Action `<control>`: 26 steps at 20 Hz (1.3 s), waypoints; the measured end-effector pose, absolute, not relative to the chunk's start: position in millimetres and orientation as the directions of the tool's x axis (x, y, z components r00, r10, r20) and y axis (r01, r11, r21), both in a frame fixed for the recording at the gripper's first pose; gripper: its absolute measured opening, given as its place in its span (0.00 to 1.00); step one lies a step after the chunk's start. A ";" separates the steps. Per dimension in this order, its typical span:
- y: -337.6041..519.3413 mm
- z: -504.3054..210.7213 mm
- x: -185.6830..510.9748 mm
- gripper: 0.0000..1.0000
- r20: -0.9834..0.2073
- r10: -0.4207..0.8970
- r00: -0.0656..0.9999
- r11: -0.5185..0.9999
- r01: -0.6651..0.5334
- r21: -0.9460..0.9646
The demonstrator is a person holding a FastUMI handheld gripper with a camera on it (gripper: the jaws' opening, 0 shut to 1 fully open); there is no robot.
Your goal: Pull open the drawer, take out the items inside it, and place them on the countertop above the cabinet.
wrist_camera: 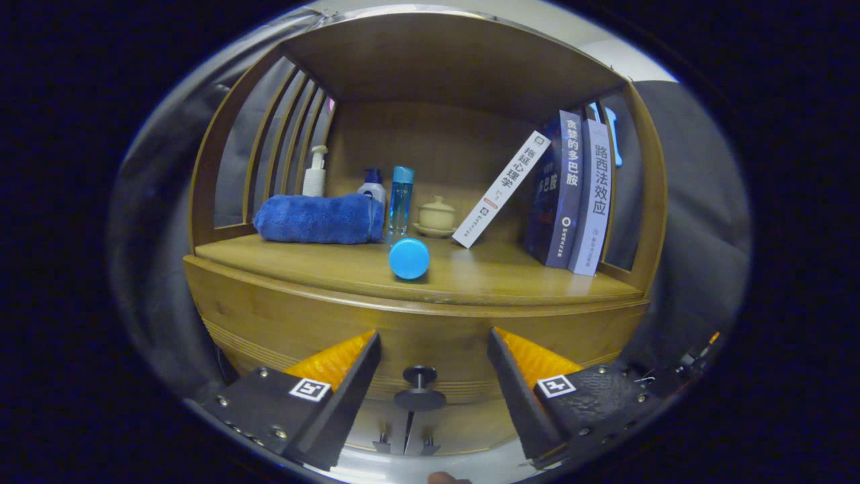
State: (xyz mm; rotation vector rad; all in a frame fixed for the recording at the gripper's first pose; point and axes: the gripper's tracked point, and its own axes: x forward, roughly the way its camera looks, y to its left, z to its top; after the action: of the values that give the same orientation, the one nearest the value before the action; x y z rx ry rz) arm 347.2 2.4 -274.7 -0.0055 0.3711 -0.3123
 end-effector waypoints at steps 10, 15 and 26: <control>3.0 -274.6 348.8 0.96 -0.350 -0.283 0.893 0.958 0.281 -0.060; 6.3 -224.0 329.3 0.97 -0.286 -0.270 0.919 0.961 0.276 -0.019; 17.7 -39.7 207.1 0.96 -0.107 -0.141 0.984 0.989 0.145 0.036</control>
State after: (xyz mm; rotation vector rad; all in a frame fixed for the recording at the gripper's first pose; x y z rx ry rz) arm 207.1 17.7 -39.7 0.0434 0.1045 -0.1436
